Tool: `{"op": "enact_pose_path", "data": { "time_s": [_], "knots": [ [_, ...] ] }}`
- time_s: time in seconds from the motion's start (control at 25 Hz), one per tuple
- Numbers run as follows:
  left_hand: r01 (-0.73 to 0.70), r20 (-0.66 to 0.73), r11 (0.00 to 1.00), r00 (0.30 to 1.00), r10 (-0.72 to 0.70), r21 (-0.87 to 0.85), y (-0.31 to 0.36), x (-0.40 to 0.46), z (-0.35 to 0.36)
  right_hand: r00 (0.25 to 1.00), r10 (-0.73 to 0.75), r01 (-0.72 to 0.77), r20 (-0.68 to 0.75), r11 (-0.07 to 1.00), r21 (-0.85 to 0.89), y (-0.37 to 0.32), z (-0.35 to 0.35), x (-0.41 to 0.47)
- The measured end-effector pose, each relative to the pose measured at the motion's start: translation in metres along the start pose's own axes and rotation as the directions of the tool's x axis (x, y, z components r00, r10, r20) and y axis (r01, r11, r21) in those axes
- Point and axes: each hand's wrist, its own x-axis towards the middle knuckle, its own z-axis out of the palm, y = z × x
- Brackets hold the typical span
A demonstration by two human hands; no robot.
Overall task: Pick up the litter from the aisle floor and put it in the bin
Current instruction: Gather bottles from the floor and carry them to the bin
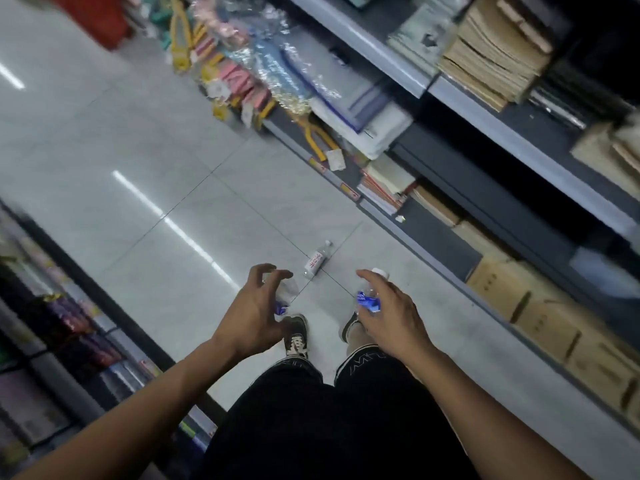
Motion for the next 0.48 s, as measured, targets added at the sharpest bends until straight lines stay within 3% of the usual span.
{"op": "enact_pose_path", "data": {
  "time_s": [0.24, 0.48],
  "knots": [
    [-0.299, 0.208, 0.947, 0.94, 0.271, 0.119, 0.038, 0.012, 0.013, 0.907, 0.377, -0.345, -0.188, 0.921, 0.182, 0.048, 0.018, -0.1],
    [-0.571, 0.518, 0.782, 0.761, 0.39, 0.25, 0.136, 0.022, 0.088, 0.748, 0.589, -0.409, -0.306, 0.772, 0.487, 0.122, 0.027, -0.204]
  ]
}}
